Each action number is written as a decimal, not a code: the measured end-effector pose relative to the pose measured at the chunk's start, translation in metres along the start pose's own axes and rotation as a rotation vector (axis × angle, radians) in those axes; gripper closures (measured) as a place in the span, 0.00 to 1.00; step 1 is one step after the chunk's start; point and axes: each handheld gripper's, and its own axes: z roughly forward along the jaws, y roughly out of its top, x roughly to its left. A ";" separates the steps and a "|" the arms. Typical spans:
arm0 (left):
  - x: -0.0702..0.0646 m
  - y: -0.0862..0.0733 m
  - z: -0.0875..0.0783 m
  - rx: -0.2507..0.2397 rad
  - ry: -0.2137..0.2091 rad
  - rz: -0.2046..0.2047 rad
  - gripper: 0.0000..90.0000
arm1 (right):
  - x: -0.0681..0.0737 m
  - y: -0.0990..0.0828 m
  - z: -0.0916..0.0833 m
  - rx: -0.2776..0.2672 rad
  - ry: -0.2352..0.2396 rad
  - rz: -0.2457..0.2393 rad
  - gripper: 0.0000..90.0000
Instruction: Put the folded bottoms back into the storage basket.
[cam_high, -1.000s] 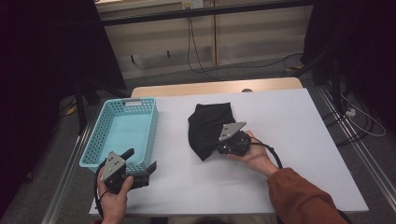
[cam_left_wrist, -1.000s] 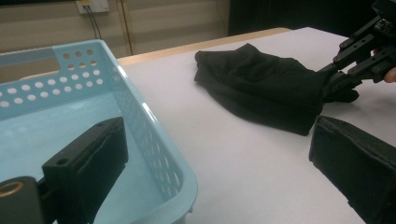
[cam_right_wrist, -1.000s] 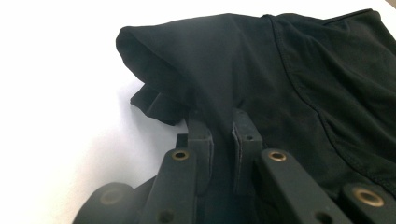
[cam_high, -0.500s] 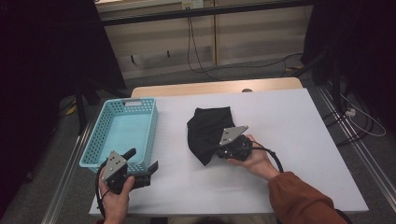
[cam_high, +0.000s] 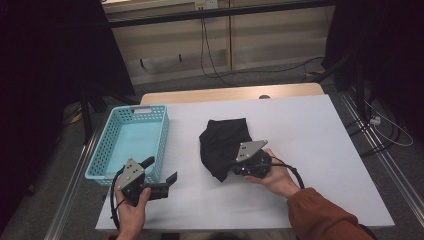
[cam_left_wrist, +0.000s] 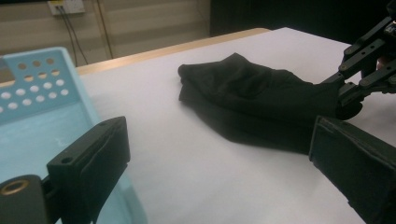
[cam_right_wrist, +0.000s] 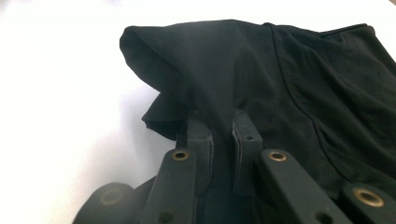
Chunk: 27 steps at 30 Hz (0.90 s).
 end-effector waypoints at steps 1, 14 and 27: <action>0.000 0.000 0.000 0.000 0.000 0.000 0.06 | 0.000 0.000 0.000 0.000 0.000 0.000 0.91; -0.007 0.011 0.029 0.030 -0.069 0.003 0.06 | 0.011 0.001 -0.005 -0.019 0.014 -0.007 0.90; -0.008 0.019 0.060 0.071 -0.122 -0.016 0.06 | 0.021 0.003 -0.007 -0.032 0.030 -0.010 0.90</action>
